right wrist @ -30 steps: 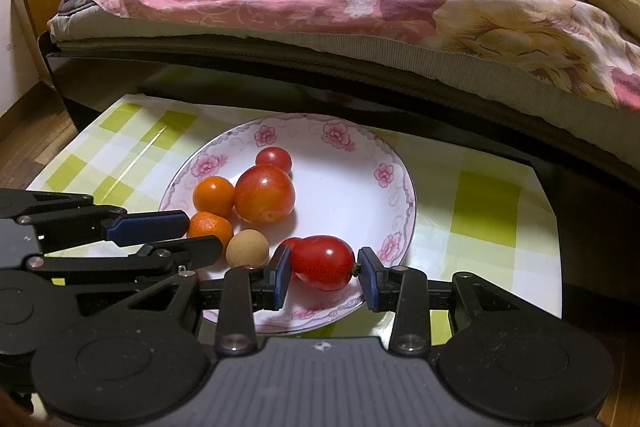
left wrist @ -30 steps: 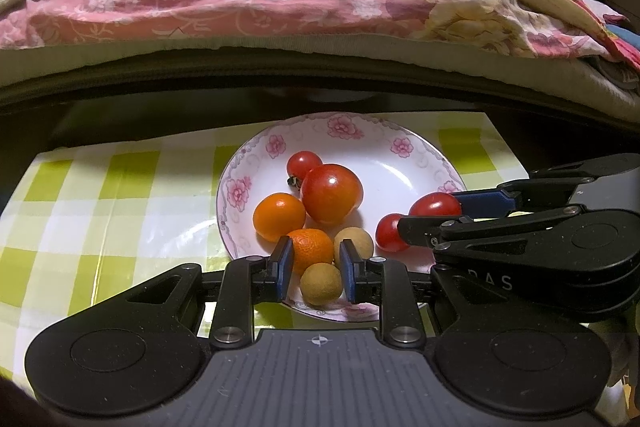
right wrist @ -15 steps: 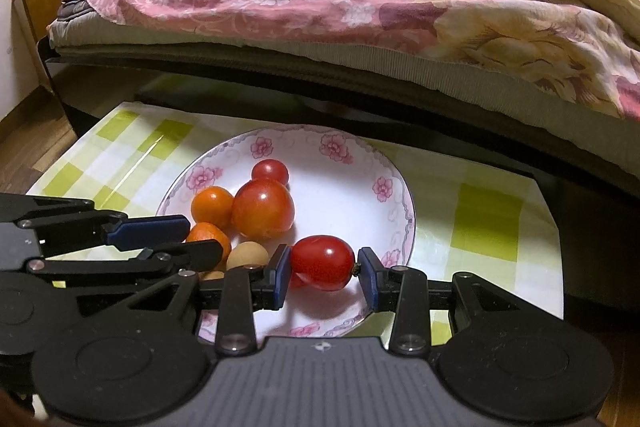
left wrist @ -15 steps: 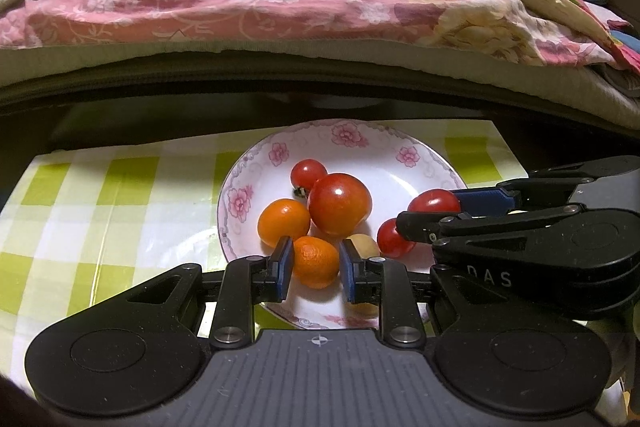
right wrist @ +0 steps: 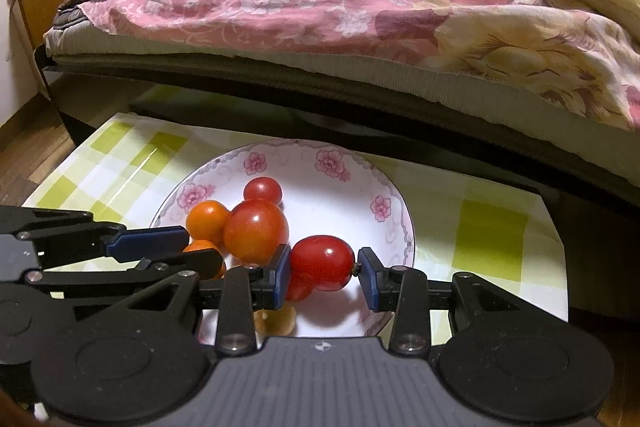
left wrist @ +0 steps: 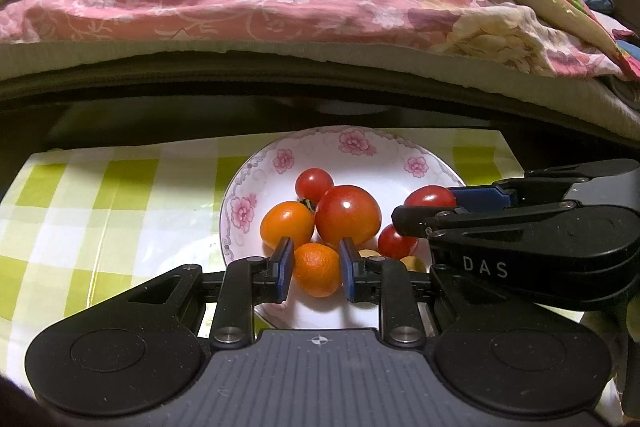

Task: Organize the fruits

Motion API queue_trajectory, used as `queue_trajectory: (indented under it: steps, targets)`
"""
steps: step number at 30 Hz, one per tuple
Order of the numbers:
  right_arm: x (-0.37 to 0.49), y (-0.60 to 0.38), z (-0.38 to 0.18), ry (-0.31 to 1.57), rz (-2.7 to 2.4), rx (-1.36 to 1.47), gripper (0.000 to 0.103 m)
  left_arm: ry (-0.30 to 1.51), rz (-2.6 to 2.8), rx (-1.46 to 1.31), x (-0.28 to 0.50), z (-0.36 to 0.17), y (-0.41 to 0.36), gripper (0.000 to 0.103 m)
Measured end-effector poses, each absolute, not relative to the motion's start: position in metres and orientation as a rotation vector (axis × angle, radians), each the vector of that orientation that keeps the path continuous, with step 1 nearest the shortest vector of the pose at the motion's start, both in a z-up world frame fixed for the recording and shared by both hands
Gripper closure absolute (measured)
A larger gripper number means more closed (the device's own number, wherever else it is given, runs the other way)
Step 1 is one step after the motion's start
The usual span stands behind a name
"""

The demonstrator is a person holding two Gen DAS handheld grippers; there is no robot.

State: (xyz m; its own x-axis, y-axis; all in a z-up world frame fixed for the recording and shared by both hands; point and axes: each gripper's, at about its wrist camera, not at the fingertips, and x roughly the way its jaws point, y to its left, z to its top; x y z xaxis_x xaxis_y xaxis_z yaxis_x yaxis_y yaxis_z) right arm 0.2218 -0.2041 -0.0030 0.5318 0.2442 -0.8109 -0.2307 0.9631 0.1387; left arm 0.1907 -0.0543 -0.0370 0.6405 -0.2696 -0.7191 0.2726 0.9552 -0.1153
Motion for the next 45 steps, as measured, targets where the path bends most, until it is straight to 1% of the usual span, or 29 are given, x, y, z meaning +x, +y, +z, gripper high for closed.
queue_trajectory:
  steps: [5, 8, 9, 10, 11, 16, 23, 26, 45]
  targets:
    - [0.226, -0.203, -0.004, 0.973, 0.285, 0.018, 0.063, 0.825, -0.308, 0.001, 0.191, -0.037, -0.052, 0.071]
    - [0.227, -0.203, -0.004, 0.976, 0.277, 0.028, 0.063, 0.828, -0.311, 0.011, 0.191, -0.038, -0.054, 0.069]
    - [0.227, -0.204, -0.004, 0.975, 0.273, 0.027, 0.063, 0.829, -0.311, 0.017, 0.19, -0.038, -0.055, 0.065]
    - [0.227, -0.204, -0.004, 0.975, 0.27, 0.026, 0.063, 0.831, -0.315, 0.023, 0.191, -0.039, -0.057, 0.059]
    - [0.226, -0.205, -0.004, 0.974, 0.268, 0.026, 0.063, 0.827, -0.325, 0.026, 0.19, -0.039, -0.059, 0.05]
    - [0.225, -0.201, -0.003, 0.969, 0.286, 0.014, 0.063, 0.818, -0.357, 0.077, 0.184, -0.038, -0.073, 0.044]
    - [0.223, -0.202, 0.006, 0.943, 0.28, 0.022, 0.063, 0.822, -0.339, 0.103, 0.181, -0.035, -0.073, 0.043]
    - [0.222, -0.203, 0.01, 0.936, 0.274, 0.028, 0.062, 0.815, -0.336, 0.118, 0.177, -0.03, -0.075, 0.039]
    - [0.196, -0.216, 0.032, 0.917, 0.229, 0.039, 0.062, 0.798, -0.273, 0.167, 0.152, -0.009, -0.061, 0.031]
